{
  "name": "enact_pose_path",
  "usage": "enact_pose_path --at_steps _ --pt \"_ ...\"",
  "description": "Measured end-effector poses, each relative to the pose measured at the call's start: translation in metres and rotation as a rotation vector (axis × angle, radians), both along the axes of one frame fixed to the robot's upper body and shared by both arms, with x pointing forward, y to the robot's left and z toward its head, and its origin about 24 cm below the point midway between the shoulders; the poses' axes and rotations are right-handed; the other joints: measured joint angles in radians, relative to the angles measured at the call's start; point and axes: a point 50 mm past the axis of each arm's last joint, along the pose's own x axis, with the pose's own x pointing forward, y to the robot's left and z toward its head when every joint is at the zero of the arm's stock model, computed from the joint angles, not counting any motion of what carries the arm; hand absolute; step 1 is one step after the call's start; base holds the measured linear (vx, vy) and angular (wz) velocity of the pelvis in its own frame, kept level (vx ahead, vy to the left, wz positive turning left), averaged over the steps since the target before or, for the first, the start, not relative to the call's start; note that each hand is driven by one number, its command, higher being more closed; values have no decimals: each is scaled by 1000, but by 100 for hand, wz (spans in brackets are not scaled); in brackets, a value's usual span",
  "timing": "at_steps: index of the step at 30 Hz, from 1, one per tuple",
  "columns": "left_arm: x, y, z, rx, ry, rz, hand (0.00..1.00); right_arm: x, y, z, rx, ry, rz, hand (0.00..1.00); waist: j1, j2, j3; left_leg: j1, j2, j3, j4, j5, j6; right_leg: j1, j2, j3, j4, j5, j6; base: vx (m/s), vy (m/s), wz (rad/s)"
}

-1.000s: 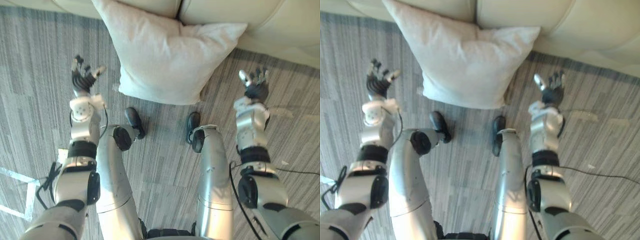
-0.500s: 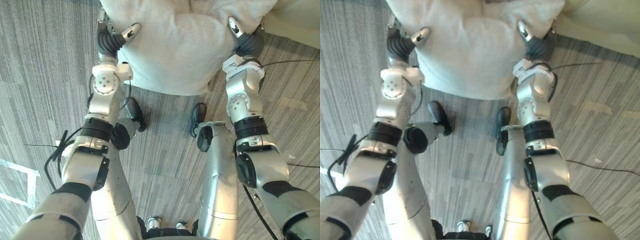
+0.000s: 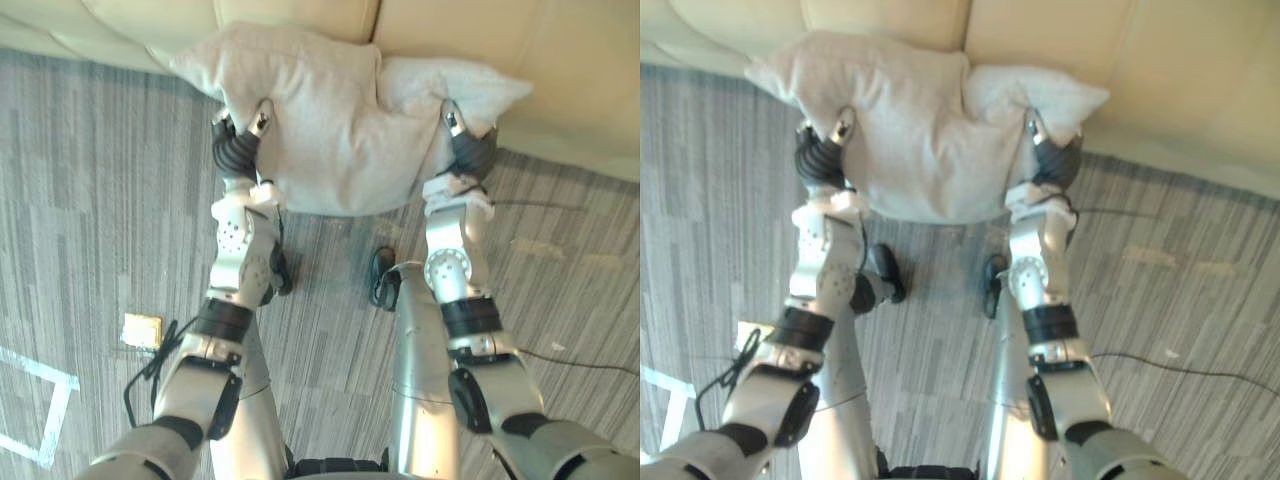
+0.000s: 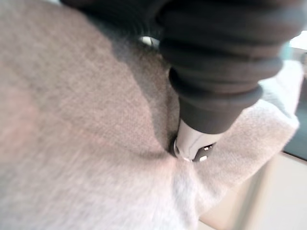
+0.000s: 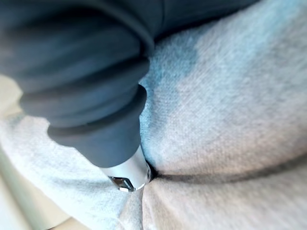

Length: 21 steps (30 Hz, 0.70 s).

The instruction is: Pick up cushions and gather them together orderly.

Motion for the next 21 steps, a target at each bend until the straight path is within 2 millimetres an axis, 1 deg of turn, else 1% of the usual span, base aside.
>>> enact_pose_path --at_steps 1,2,3,4,5,6,7,8,9,11,13,14,16,17,18,20,21 --pt "-3 -1 -5 -1 8 -7 100 -4 0 -5 -2 7 -7 100 0 0 0 38 -1 0 -17 1 -2 40 0 -5 -19 1 -2 150 -44 -2" --pt "-8 -3 -12 -13 24 -14 100 -11 -2 -13 -16 19 -22 100 -3 0 -1 107 -11 1 -50 3 -6 109 -1 -13 -58 5 -6 138 -44 2" --pt "-15 -6 -23 -17 43 -28 100 -22 -4 -23 -45 31 -47 100 -10 0 -3 207 -28 1 -110 9 -16 212 -7 -24 -116 7 -6 140 -44 6" --pt "-19 -7 -27 -14 50 -33 100 -27 -6 -26 -51 38 -55 100 -14 0 -3 250 -34 1 -134 12 -20 257 -8 -29 -140 10 -4 121 -46 7" --pt "-25 -8 -34 -13 65 -46 100 -35 -9 -33 -80 52 -76 100 -17 -1 -8 322 -37 4 -179 16 -27 331 -7 -34 -191 18 -4 121 -32 -1" --pt "-36 -9 -48 -12 95 -65 100 -49 -13 -43 -116 78 -100 100 -19 -3 -46 400 -41 14 -236 21 -32 410 -5 -44 -258 32 -1 128 -23 -6" --pt "-41 -10 -53 -12 107 -70 100 -54 -14 -47 -127 87 -106 100 -19 -3 -55 435 -43 20 -260 23 -34 444 -5 -44 -284 37 0 202 6 -12" --pt "-54 -9 -66 0 137 -75 100 -69 -15 -54 -194 106 -124 100 -19 -3 -66 553 -53 38 -334 32 -36 561 -5 -44 -368 55 9 185 17 -9" --pt "-57 -8 -68 0 144 -76 100 -73 -15 -56 -208 112 -129 100 -19 -4 -71 574 -54 43 -349 34 -37 580 -5 -44 -385 59 9 219 43 -14" --pt "-73 -4 -85 -2 195 -74 100 -93 -15 -66 -299 153 -137 100 -20 -1 -136 690 -64 65 -446 48 -38 697 -4 -48 -512 93 17 163 62 -11" --pt "-81 -3 -94 -1 225 -77 100 -104 -16 -72 -353 180 -137 100 -19 -1 -172 757 -68 77 -504 56 -38 772 -3 -51 -597 117 24 164 50 -9" --pt "-88 -1 -103 -2 259 -82 100 -110 -16 -80 -399 218 -133 100 -21 3 -210 810 -71 89 -549 60 -40 839 5 -49 -683 146 30 168 42 -12" --pt "-92 0 -109 0 280 -84 100 -113 -16 -86 -408 243 -128 100 -21 3 -229 845 -80 98 -579 63 -39 883 7 -43 -741 167 33 137 64 -16" --pt "-97 1 -115 9 298 -89 100 -113 -15 -90 -431 269 -123 100 -21 2 -247 872 -90 98 -605 66 -36 913 7 -29 -791 188 37 136 90 -24" --pt "-98 2 -117 11 307 -87 100 -113 -15 -93 -446 279 -118 100 -21 2 -250 885 -95 97 -616 66 -36 926 6 -23 -813 198 39 149 107 -34" --pt "-103 6 -125 26 346 -84 100 -111 -15 -106 -469 333 -91 100 -24 2 -263 926 -114 96 -655 66 -35 969 1 7 -869 229 48 132 83 -38" --pt "-104 6 -128 34 362 -86 100 -111 -16 -112 -472 367 -81 100 -27 1 -265 943 -125 95 -669 65 -34 969 -4 14 -852 232 50 112 62 -24"
